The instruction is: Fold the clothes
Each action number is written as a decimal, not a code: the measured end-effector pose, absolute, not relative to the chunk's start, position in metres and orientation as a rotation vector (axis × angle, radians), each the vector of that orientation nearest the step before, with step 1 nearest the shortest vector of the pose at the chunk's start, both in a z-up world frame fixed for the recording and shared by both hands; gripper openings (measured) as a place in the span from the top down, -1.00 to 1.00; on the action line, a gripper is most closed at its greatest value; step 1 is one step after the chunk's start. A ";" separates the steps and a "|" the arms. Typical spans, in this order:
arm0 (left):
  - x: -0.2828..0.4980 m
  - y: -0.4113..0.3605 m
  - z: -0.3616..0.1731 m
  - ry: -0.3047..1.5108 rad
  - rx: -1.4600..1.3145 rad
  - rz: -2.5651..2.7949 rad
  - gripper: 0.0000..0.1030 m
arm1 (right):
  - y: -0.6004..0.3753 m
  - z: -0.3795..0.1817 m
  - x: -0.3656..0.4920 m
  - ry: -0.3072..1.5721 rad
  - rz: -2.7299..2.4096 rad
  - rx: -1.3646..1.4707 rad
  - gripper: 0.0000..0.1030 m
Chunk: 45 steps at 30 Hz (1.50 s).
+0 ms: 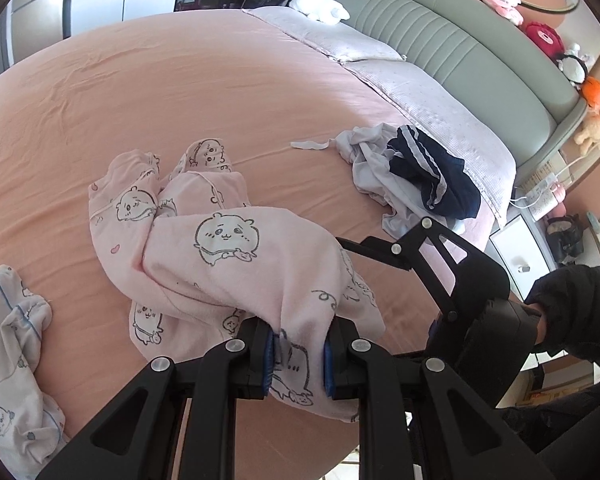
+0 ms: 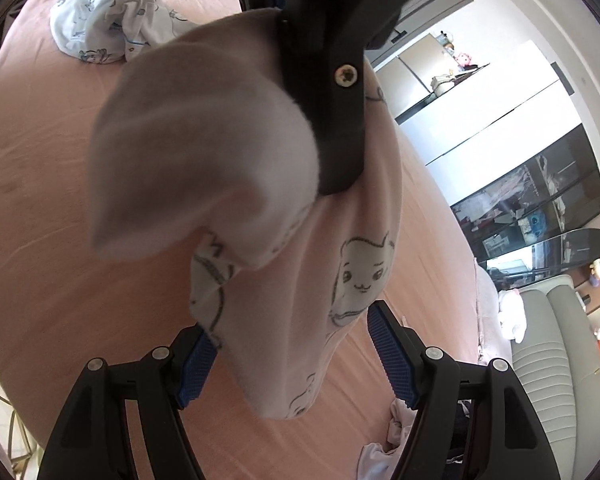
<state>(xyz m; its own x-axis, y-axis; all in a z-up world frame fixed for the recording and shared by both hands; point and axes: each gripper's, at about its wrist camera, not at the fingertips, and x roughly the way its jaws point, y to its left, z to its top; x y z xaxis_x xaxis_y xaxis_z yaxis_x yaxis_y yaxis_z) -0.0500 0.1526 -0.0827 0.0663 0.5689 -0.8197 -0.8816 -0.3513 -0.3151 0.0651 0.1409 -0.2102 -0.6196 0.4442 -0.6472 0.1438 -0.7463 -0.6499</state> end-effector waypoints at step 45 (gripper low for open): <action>-0.042 0.114 -0.076 0.531 -0.974 1.731 -0.68 | 0.198 -0.120 0.023 -0.232 2.671 -1.596 0.90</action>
<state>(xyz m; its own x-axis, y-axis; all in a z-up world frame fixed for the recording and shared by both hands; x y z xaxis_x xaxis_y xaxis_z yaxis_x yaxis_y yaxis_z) -0.0418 0.1139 -0.0757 -0.1370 0.5657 -0.8131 -0.9243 -0.3683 -0.1004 0.0234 0.1983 -0.1197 -0.4768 0.0945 -0.8739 0.0578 -0.9887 -0.1384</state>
